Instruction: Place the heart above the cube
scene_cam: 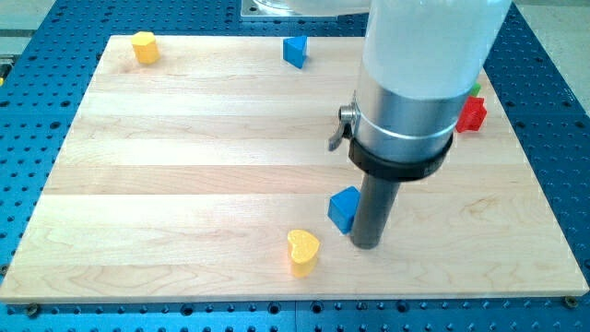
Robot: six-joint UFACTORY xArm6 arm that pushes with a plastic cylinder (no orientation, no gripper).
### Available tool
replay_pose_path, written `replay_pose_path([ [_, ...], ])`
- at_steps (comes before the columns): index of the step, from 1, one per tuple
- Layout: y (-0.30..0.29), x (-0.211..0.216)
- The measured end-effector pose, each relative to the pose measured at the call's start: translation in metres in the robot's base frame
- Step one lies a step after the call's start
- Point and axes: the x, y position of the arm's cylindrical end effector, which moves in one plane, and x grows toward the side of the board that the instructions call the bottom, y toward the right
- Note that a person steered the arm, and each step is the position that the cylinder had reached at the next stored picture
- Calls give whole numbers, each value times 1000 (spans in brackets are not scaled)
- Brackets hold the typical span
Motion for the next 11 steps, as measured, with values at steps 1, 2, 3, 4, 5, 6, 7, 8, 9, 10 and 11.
replay_pose_path([
  [1, 0, -29],
  [2, 0, -70],
  [3, 0, -86],
  [4, 0, -86],
  [5, 6, -88],
  [6, 10, -88],
  [7, 10, -86],
  [8, 0, -40],
  [9, -25, 1],
  [10, -42, 45],
  [11, -51, 61],
])
